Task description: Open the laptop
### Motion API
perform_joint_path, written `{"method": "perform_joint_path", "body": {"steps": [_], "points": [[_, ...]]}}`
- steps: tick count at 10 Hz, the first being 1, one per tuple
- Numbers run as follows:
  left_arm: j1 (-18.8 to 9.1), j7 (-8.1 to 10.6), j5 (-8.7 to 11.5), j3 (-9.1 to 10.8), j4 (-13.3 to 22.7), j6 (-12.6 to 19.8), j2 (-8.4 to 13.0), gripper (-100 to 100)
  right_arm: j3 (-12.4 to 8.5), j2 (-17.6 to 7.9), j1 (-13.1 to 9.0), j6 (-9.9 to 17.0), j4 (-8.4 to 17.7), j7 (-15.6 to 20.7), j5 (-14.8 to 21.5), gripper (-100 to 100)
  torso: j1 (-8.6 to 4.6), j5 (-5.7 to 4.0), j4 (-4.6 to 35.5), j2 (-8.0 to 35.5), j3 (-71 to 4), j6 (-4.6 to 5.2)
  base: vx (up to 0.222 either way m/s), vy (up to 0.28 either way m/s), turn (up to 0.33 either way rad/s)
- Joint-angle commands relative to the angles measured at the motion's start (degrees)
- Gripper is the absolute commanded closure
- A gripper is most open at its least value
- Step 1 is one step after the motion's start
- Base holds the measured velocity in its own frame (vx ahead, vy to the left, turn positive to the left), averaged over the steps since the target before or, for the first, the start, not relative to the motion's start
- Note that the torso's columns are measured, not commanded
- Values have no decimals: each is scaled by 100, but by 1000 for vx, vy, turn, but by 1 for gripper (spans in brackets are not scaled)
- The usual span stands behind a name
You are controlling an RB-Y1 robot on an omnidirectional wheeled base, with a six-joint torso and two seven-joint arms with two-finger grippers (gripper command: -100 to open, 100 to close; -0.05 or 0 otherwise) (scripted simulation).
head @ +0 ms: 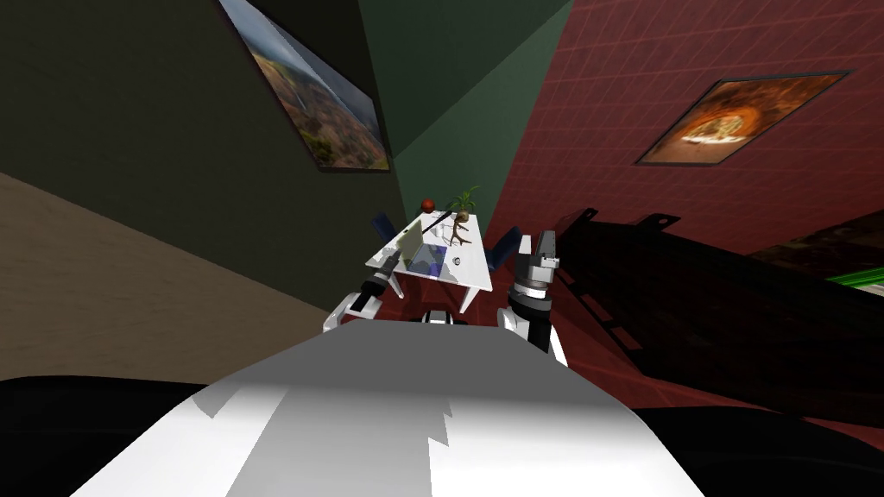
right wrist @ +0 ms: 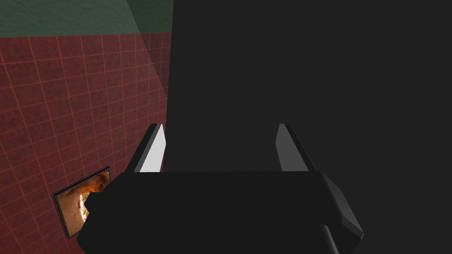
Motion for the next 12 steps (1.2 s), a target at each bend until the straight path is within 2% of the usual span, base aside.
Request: {"method": "perform_joint_path", "body": {"steps": [1,2,3,4,5,6,7,12], "points": [[-68,-44,-158,-89,195,275,214,-100,0,0,0,0,0,0,0,0,-2,0,-1,-7,-3,1,71,8,-74],[-115,-59,-222,-125,292,386,311,-100,0,0,0,0,0,0,0,0,0,0,-3,-11,-7,-1,65,19,-53],[-76,-56,-191,-110,218,318,239,-100,0,0,0,0,0,0,0,0,4,1,-3,-10,-7,0,29,11,-11],[-83,-36,-179,-99,110,468,289,-100,0,0,0,0,0,0,0,0,-1,0,0,1,0,-1,86,-3,-37],[-68,-52,-189,-106,159,389,265,-100,0,0,1,0,0,0,0,0,-6,-2,-3,-16,-8,1,55,-1,-10],[-68,-49,-188,-104,149,406,268,100,0,0,0,0,0,0,0,0,-3,-1,-3,-7,-6,-1,8,0,3],[-61,-252,-389,-76,202,320,309,100,0,0,0,0,0,0,0,0,-1,0,2,5,3,0,4,-48,19],[-44,-758,-891,-6,331,106,414,100,1,1,-1,0,0,0,0,0,4,2,0,-5,-4,3,-3,-99,20]]}}
